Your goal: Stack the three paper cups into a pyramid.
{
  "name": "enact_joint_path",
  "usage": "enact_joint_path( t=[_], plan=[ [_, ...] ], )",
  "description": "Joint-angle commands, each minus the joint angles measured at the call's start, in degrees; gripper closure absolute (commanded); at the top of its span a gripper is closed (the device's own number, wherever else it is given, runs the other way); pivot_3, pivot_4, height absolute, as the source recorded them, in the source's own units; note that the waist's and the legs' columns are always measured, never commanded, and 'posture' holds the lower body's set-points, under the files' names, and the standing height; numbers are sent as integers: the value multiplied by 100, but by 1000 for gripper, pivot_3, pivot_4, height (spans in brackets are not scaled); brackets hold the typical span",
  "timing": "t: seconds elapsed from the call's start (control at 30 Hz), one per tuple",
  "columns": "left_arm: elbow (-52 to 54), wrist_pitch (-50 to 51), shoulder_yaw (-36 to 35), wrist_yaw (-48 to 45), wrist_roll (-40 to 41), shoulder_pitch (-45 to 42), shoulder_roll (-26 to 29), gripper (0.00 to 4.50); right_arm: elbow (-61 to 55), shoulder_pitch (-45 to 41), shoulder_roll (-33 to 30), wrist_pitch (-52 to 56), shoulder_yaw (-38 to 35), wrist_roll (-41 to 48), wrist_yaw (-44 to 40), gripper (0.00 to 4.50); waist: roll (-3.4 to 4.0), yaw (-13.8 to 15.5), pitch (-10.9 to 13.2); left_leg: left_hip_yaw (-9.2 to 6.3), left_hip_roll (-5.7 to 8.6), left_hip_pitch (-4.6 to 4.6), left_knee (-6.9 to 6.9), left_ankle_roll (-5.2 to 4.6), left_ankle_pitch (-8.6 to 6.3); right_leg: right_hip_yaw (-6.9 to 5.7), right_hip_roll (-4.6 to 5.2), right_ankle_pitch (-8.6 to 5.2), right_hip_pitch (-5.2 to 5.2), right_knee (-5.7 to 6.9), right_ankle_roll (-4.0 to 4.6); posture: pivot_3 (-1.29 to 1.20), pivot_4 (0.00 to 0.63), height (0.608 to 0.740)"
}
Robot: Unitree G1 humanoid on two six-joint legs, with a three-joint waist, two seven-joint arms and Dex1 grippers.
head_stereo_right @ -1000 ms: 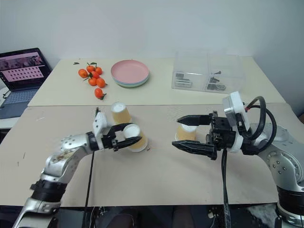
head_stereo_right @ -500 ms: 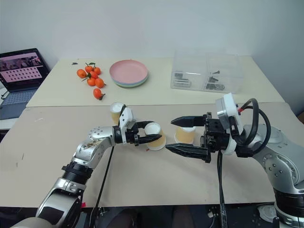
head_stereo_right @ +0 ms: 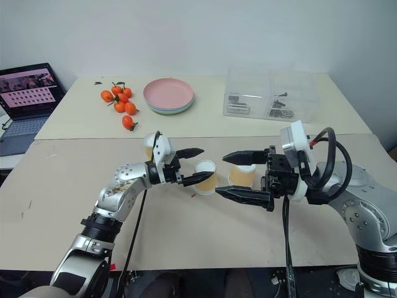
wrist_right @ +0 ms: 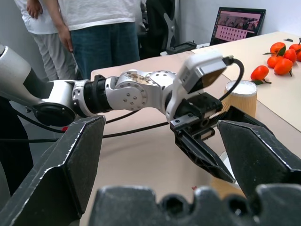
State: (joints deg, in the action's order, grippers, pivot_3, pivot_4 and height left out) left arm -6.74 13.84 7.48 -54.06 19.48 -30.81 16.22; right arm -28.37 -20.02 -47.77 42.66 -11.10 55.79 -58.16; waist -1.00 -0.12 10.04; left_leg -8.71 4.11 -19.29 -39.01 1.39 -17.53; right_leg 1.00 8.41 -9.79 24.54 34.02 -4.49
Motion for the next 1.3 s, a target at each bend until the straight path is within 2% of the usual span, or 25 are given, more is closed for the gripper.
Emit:
enact_joint_path(
  t=[0.03, 0.1, 0.2, 0.37, 0.57, 0.73, 0.97, 1.3],
  plan=[
    [782, 318, -305, 279, 266, 151, 114, 75, 72, -97, -133, -319, 123, -402, -199, 0, 0, 0, 0, 0, 1, 0, 0, 0, 0, 0, 0, 0, 0, 1, 0, 0, 150, 728],
    [1255, 653, -581, 569, 501, 262, 178, 75, 321, -109, -326, -656, 302, -1070, -261, 0, 0, 2, 0, 0, 1, -1, -1, 0, 0, 0, 0, 0, 0, 0, -1, 0, 150, 728],
    [1858, 1092, -994, 978, 825, 448, 288, 75, 729, -163, -536, -936, 294, -1554, -345, 0, 0, 1, 0, 0, 2, -1, -3, 1, 0, 0, 0, 0, 0, 0, -2, 0, 150, 728],
    [2668, 1693, -1811, 1653, 1362, 817, 579, 75, 1083, -40, -863, -1035, -222, -1592, -640, 0, 0, -16, 0, 0, 1, -2, 0, 5, 3, 2, 0, 0, 4, 0, -2, 0, 150, 728],
    [2644, 1819, -2471, 1973, 1492, 1133, 997, 75, 1101, 97, -903, -947, -523, -1497, -728, 0, 0, -11, 0, 0, 0, 1, 0, 3, 1, 2, 0, 0, 0, 1, -1, 0, 150, 728],
    [2175, 1458, -2508, 1927, 1199, 1380, 1203, 75, 1001, 94, -757, -905, -479, -1454, -624, 0, 0, -2, 0, 0, 1, 0, 0, 3, 2, 1, 0, 0, 0, 0, 0, 0, 150, 728],
    [1712, 1025, -2162, 1931, 764, 1532, 1116, 75, 876, 99, -682, -919, -470, -1509, -529, 0, 0, 25, 0, 0, 1, -2, 0, 4, 1, 2, 0, 0, 1, -1, 0, 0, 150, 728],
    [848, 574, -1716, 1828, 386, 1171, 1005, 75, 615, 241, -706, -802, -673, -1316, -353, 0, 0, 34, 0, 0, 1, -1, 0, 3, 1, 1, 0, 0, 1, 0, 0, 0, 150, 728]
  ],
)
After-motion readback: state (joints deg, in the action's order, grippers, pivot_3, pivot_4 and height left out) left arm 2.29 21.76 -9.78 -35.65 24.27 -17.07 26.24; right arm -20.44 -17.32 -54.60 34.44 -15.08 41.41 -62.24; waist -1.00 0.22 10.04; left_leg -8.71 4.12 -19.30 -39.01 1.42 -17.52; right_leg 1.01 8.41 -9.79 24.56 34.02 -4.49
